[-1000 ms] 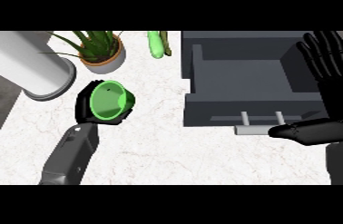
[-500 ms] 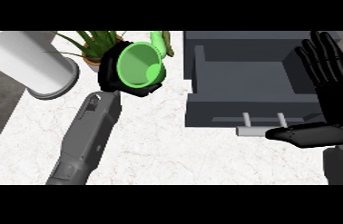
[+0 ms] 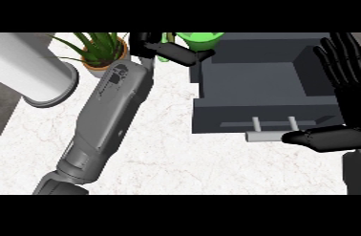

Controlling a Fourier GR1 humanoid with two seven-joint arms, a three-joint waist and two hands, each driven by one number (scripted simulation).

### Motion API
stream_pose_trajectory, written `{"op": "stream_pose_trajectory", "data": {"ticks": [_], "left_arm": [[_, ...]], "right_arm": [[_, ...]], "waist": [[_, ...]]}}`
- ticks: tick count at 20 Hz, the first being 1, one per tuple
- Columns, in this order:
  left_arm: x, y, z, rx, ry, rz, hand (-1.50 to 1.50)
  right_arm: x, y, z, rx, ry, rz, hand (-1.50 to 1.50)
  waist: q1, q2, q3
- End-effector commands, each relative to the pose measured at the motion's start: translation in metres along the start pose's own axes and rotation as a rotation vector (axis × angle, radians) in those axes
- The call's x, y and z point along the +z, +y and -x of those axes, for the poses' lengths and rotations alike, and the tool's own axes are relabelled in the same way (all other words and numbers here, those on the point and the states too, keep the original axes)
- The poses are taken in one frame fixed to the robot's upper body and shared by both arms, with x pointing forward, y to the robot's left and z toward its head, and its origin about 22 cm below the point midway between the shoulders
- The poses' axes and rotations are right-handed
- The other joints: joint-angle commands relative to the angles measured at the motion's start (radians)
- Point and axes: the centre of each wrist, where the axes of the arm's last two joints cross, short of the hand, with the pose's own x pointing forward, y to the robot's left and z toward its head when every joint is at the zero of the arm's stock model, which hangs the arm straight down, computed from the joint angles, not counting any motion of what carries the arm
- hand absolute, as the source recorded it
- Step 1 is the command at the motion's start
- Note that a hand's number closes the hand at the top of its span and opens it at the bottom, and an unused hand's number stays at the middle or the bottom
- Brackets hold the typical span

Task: Pick up the cup, place it into the drawer and close the drawer

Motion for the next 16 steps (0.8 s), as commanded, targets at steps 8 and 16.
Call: {"op": "stream_pose_trajectory", "data": {"ticks": [8,16], "left_arm": [[-0.041,-0.051,-0.009,-0.166,0.222,-0.009,1.50],[-0.025,-0.047,0.019,-0.256,0.407,0.093,1.50]], "right_arm": [[-0.018,0.004,0.005,-0.018,-0.014,-0.042,-1.50],[-0.020,0.031,-0.001,-0.033,-0.059,-0.079,-1.50]], "waist": [[-0.057,0.021,0.001],[-0.113,0.035,0.001]]}}
